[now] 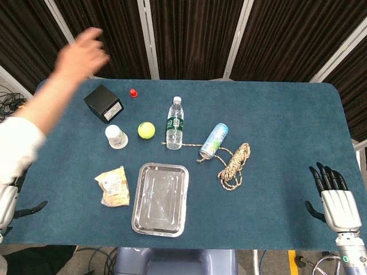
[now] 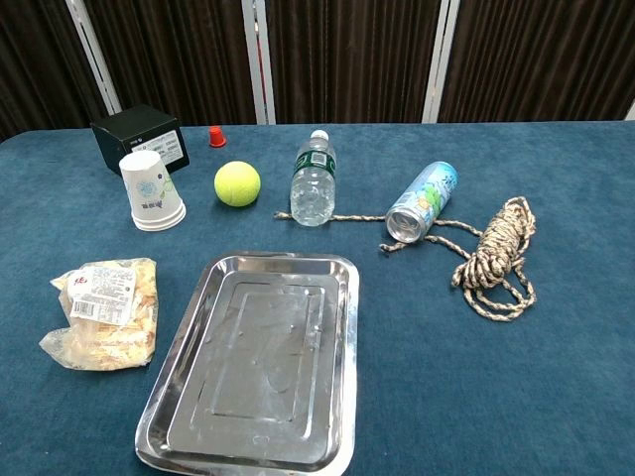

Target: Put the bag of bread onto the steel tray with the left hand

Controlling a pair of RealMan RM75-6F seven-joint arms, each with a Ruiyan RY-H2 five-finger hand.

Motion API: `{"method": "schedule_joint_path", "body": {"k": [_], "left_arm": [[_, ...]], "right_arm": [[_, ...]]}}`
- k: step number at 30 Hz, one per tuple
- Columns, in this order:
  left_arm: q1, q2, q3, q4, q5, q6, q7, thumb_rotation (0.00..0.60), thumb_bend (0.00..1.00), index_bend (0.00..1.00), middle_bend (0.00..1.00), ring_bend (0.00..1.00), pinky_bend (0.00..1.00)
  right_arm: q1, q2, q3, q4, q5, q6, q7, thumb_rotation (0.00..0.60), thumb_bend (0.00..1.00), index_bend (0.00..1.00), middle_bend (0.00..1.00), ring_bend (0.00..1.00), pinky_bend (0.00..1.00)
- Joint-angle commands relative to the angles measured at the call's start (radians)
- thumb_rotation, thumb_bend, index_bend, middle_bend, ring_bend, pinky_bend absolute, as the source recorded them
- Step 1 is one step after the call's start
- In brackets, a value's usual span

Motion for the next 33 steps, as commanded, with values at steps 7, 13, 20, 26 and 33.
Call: {"method": "schedule_joint_path", "body": {"k": [7, 13, 20, 26, 33], "left_arm": [[-0.016, 0.005, 0.008, -0.007, 0.004, -0.037, 0.015, 0.600, 0.04, 0.00, 0.00, 0.00, 0.00], [-0.085, 0.042, 0.016, -0.076, -0.023, -0.186, 0.094, 0.600, 0.04, 0.00, 0.00, 0.00, 0.03], [-0.239, -0.016, -0.029, -0.116, -0.134, -0.428, 0.287, 0.600, 0.05, 0.00, 0.00, 0.00, 0.05], [-0.343, -0.141, -0.062, -0.119, -0.286, -0.558, 0.447, 0.600, 0.06, 0.00, 0.00, 0.00, 0.05], [-0.411, -0.269, -0.068, -0.093, -0.433, -0.566, 0.627, 0.600, 0.14, 0.15, 0.12, 0.10, 0.23]], "right_arm": [[-0.001, -0.001, 0.000, -0.003, -0.003, 0.004, 0.000, 0.600, 0.30, 0.00, 0.00, 0.00, 0.10], [0.002, -0.004, 0.000, -0.004, -0.001, -0.003, -0.005, 0.600, 0.30, 0.00, 0.00, 0.00, 0.10], [0.002, -0.003, 0.004, -0.003, 0.004, -0.002, 0.000, 0.600, 0.30, 0.00, 0.00, 0.00, 0.10], [0.001, 0.000, 0.004, -0.002, 0.000, 0.002, 0.010, 0.600, 0.30, 0.00, 0.00, 0.00, 0.10], [-0.001, 0.004, 0.004, -0.003, 0.000, 0.005, 0.025, 0.600, 0.30, 0.00, 0.00, 0.00, 0.10]]}}
